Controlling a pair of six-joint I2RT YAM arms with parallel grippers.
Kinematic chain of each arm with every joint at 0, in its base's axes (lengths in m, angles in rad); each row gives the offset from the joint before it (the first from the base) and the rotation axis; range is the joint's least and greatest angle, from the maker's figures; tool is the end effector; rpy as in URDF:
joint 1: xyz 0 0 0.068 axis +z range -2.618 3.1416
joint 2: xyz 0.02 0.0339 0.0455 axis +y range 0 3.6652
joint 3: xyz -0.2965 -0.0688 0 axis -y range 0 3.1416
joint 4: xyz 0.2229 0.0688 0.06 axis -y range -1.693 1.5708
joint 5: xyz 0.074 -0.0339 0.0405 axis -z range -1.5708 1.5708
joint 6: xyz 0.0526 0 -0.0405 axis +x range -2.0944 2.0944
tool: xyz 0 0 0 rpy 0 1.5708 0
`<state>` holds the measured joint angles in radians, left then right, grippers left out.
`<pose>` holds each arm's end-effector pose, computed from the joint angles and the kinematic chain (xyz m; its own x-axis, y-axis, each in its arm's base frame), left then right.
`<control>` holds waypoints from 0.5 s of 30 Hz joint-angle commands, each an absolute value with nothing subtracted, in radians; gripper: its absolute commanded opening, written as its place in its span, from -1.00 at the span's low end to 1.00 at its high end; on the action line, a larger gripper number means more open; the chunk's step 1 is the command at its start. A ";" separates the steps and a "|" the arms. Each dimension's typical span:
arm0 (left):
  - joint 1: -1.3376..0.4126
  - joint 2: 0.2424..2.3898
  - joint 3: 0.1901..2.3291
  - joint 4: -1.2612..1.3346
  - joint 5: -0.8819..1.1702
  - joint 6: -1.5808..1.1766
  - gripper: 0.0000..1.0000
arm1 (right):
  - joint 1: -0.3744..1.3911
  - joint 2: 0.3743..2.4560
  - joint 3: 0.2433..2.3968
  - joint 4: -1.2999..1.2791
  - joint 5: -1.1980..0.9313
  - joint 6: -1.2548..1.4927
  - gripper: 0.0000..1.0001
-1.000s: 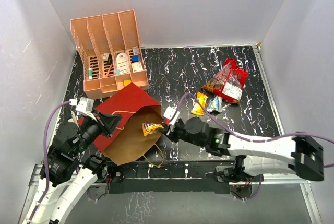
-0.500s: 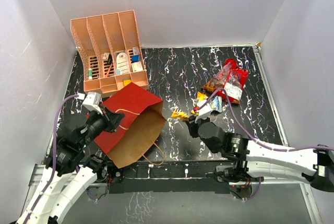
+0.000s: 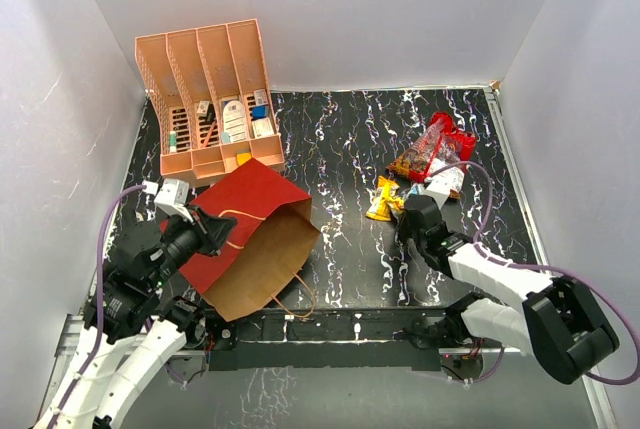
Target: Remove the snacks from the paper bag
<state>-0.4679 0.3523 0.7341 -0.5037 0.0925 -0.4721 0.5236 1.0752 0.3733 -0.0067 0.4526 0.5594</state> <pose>0.0439 -0.0276 0.3392 -0.3381 -0.3365 -0.8789 0.4235 0.7796 -0.4614 0.1674 0.0701 0.1973 -0.5637 0.2256 -0.7946 0.1617 0.9735 0.1617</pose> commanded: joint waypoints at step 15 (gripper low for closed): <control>-0.440 0.293 0.727 -0.484 0.100 -0.456 -1.00 | 0.385 0.830 0.299 0.139 0.155 0.495 0.21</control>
<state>-0.4549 0.3012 0.7334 -0.5045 0.0875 -0.4713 0.3897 0.9684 0.2668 0.0975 0.2409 0.6025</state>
